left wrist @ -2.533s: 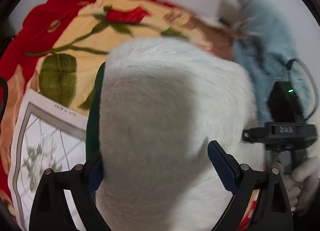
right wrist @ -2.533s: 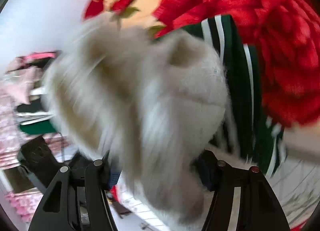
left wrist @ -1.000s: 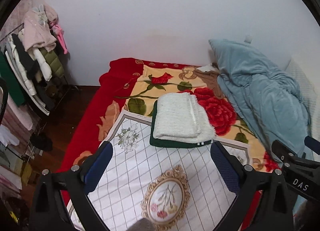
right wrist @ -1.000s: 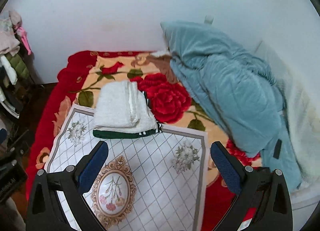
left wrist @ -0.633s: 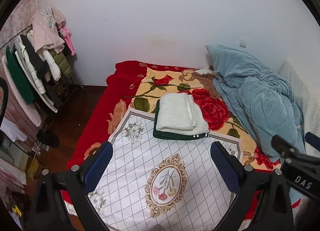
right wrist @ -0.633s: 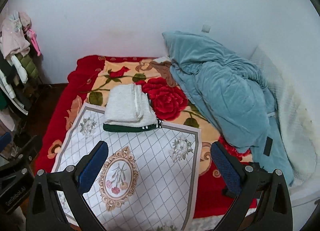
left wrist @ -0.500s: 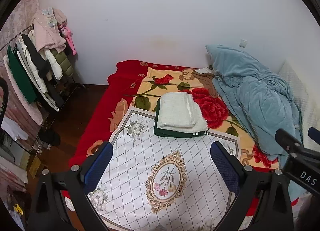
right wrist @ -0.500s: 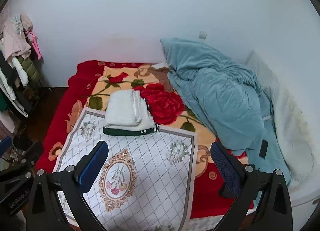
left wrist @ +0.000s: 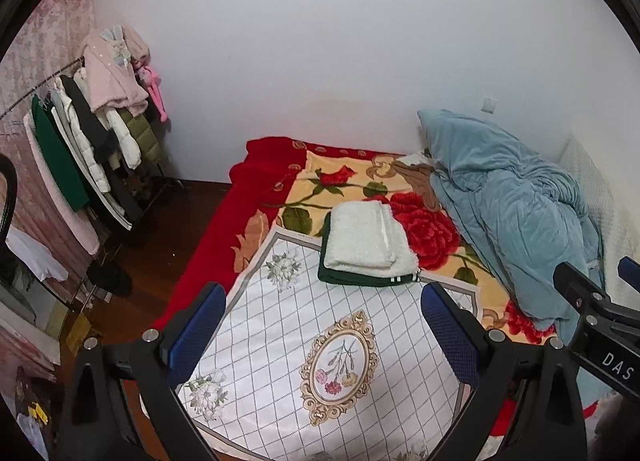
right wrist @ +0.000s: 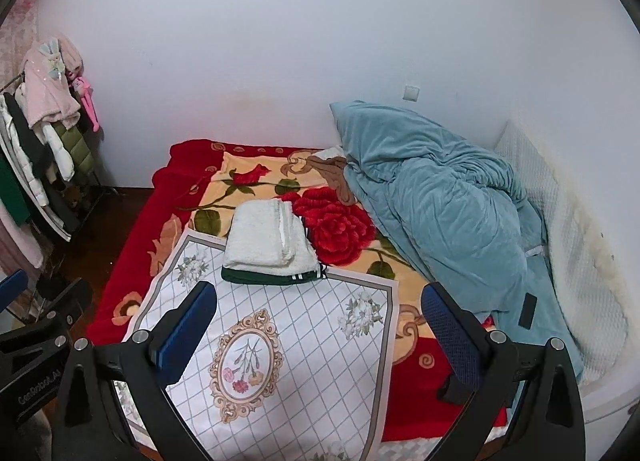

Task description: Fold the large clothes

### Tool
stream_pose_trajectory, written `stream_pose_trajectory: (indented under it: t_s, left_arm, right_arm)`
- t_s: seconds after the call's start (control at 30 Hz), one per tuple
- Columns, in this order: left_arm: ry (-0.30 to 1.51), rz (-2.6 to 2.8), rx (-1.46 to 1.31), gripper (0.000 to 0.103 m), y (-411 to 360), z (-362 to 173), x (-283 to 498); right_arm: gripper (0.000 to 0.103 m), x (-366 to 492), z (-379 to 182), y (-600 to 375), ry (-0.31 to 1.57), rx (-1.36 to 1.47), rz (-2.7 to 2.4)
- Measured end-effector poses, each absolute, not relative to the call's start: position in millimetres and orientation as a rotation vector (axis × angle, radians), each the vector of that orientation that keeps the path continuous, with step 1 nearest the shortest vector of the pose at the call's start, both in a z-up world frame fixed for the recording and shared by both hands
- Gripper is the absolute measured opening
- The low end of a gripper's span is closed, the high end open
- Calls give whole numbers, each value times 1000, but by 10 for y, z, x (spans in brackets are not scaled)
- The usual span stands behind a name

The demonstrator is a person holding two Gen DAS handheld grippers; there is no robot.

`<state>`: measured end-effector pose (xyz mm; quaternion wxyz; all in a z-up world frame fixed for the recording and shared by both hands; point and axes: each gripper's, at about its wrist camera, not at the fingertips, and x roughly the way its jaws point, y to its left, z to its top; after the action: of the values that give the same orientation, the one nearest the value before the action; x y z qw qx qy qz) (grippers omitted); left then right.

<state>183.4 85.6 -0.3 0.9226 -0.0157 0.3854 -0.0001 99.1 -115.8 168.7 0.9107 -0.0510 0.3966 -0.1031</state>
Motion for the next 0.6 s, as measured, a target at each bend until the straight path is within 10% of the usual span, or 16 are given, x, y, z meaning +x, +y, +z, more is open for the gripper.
stream_pose_trajectory:
  t_s: [0.6]
  left_arm:
    - [764,9,-38,100,897,68,1728]
  right_arm:
    - [103,954,1761,-1187,811,-120,-187]
